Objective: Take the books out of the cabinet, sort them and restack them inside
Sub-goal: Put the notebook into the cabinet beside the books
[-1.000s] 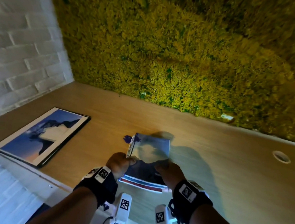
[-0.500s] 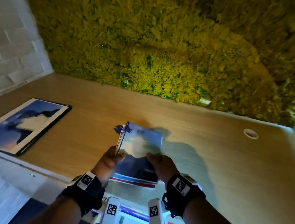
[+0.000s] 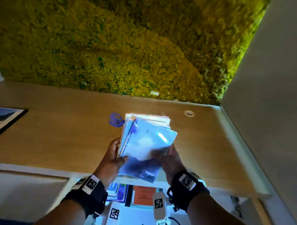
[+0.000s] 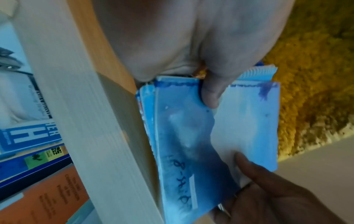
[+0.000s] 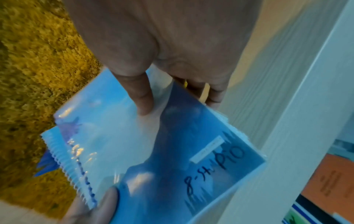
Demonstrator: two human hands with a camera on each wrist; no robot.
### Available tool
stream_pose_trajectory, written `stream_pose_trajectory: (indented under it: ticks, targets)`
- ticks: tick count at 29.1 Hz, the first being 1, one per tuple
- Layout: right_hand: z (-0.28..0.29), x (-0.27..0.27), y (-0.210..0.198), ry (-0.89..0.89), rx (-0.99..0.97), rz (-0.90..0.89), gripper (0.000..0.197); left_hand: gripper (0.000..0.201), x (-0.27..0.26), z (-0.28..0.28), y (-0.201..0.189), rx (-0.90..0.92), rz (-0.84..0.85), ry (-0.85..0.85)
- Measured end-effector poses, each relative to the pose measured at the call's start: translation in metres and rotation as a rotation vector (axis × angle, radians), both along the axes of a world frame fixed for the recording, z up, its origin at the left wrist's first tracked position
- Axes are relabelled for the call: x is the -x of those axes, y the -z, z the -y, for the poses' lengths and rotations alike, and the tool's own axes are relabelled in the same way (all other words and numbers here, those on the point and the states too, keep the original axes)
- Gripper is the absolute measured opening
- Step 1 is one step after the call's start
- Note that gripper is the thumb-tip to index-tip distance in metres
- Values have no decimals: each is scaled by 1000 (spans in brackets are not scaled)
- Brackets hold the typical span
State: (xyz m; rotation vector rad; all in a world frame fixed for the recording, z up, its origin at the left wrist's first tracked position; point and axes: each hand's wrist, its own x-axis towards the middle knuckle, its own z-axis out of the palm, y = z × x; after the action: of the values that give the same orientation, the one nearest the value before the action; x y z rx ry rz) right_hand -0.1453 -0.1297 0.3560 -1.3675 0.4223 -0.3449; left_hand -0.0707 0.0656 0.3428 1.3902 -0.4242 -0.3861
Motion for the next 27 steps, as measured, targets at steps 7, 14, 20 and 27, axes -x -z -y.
stream_pose_trajectory:
  ticks: [7, 14, 20, 27]
  targets:
    - [-1, -9, 5, 4, 141, 13, 49, 73, -20, 22, 19, 19, -96, -118]
    - [-9, -10, 46, 16, 130, -57, 61, 81, -21, 32, 37, 87, -128, -115]
    - [-6, -2, 53, -8, 189, -68, 50, 69, -19, 28, 46, 24, -26, -108]
    - [1, 97, 46, -6, 101, -158, 34, 67, 69, 24, 32, -30, 20, 56]
